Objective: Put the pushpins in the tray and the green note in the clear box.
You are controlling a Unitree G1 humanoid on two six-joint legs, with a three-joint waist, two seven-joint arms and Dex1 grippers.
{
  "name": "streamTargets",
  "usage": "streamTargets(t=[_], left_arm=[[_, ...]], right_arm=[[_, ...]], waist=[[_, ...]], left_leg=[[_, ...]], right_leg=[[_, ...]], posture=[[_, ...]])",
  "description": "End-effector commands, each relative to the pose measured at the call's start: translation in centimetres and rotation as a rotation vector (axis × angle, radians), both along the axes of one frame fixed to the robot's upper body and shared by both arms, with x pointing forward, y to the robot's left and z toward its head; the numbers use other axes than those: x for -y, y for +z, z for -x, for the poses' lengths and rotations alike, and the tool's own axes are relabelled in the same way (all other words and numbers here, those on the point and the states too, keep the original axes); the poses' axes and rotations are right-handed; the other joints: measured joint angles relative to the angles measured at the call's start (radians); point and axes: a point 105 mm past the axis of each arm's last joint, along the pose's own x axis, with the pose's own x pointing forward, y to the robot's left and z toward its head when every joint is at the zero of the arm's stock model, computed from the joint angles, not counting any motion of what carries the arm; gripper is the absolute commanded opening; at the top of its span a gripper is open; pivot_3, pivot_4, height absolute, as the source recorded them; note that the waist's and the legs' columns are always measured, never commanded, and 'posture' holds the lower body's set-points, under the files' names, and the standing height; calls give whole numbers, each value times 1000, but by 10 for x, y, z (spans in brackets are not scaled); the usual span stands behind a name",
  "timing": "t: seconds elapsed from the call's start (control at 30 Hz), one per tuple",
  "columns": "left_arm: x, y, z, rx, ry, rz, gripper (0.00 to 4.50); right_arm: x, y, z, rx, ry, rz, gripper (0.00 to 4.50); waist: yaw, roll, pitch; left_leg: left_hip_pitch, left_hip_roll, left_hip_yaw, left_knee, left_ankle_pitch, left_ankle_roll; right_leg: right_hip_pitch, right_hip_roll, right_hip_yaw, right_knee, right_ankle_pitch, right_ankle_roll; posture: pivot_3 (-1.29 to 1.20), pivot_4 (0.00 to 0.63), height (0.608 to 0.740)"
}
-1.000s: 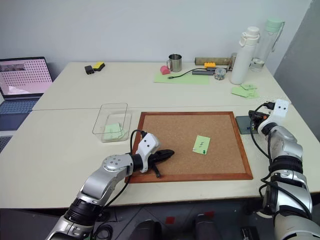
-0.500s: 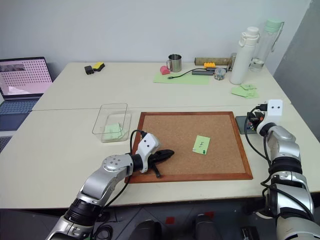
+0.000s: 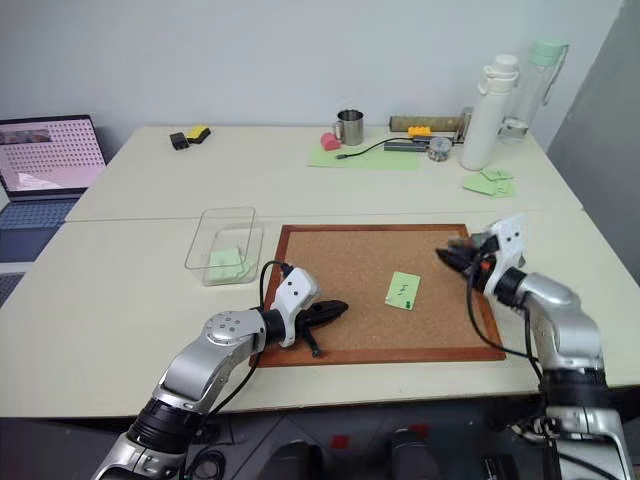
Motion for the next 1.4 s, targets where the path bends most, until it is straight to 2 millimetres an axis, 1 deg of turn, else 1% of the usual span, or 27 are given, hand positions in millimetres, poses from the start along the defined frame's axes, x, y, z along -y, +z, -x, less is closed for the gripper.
streamTargets(t=[0.03,0.13,0.2,0.37,0.53,0.83,1.13,1.4], left_arm=[[-5,-27,10,-97,1,-62,0],[-5,-27,10,-97,-6,-62,0],[-5,-26,10,-96,-8,-63,0],[-5,-26,10,-95,-13,-66,0],[-6,-26,10,-96,-11,-67,0],[-6,-27,11,-98,-6,-68,0],[-6,-27,11,-100,-4,-66,0],[-5,-26,11,-100,-3,-63,0]], right_arm=[[-31,-6,19,25,50,29,1619],[-43,-18,24,6,44,35,1619],[-47,-24,25,-2,38,44,1619],[-46,-37,25,-29,8,71,1619],[-41,-49,25,-57,-32,75,1619],[-38,-58,21,-85,-96,41,1619],[-29,-47,14,-25,-129,45,1619],[-31,-57,18,-59,-106,77,1619]], waist=[[0,0,0],[0,0,0],[1,0,0],[2,0,0],[3,-1,0],[3,-3,-2],[3,-4,-2],[3,-4,-2]], left_leg=[[1,0,0,0,0,0],[2,0,0,0,0,0],[3,0,0,0,0,0],[3,0,0,-1,0,-1],[4,0,0,-1,0,-1],[5,0,0,-2,0,-1],[6,0,0,-3,0,-1],[6,0,0,-4,0,-1]], right_leg=[[0,0,0,0,0,0],[2,0,0,0,-1,-1],[2,0,0,0,-1,-2],[2,0,0,0,-2,-2],[3,0,0,0,-2,-2],[4,0,0,-1,-2,-3],[4,0,-1,-1,-3,-4],[4,0,-1,-1,-3,-4]], posture=[[0,150,740],[0,150,740],[0,150,740],[0,150,740],[0,150,740],[0,150,740],[0,150,740],[0,150,740]])
